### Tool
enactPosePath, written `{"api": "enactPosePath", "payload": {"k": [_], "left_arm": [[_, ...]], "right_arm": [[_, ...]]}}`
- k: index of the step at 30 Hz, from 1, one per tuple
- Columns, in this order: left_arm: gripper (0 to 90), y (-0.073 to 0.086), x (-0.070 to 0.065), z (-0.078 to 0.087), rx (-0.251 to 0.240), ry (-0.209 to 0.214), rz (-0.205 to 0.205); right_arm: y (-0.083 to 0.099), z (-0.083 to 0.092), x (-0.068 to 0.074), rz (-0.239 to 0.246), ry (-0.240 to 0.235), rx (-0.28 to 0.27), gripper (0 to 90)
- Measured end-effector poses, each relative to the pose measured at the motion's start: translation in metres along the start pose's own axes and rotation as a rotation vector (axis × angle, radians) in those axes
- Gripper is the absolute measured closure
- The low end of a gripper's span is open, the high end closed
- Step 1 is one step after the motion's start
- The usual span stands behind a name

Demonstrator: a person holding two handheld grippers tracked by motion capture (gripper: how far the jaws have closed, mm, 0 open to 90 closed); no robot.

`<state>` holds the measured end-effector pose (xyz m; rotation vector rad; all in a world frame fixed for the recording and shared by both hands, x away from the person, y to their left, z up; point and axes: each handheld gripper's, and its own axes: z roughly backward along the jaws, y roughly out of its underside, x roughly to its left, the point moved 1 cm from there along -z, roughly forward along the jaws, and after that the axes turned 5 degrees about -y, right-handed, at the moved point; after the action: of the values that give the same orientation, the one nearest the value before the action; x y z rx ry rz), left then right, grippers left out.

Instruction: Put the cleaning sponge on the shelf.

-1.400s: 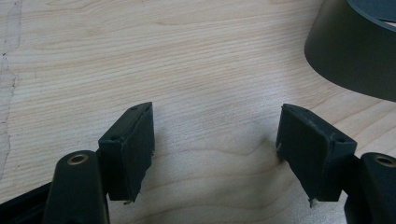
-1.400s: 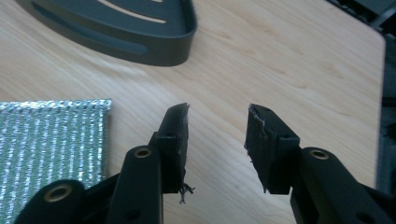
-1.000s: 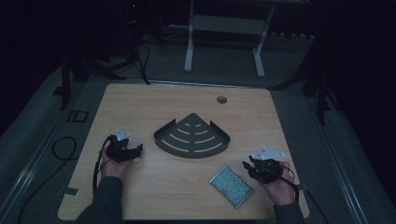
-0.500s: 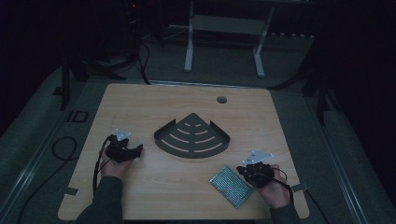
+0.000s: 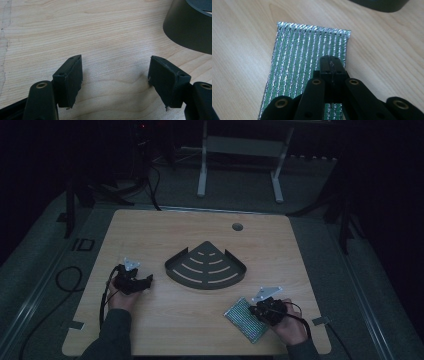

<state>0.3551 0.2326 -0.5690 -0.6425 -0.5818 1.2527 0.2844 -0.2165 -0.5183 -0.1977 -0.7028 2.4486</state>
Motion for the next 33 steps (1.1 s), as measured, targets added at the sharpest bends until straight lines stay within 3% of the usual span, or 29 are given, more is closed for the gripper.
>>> {"api": "enactPosePath", "payload": {"k": [11,33], "left_arm": [[28.4,0.000,0.000,0.000,-0.001,0.001,-0.001],[28.4,0.000,0.000,0.000,-0.002,0.002,-0.001]], "right_arm": [[0.001,-0.004,-0.001,0.019,0.011,0.059,89.9],[0.013,0.005,-0.034,-0.023,0.056,0.092,89.9]]}}
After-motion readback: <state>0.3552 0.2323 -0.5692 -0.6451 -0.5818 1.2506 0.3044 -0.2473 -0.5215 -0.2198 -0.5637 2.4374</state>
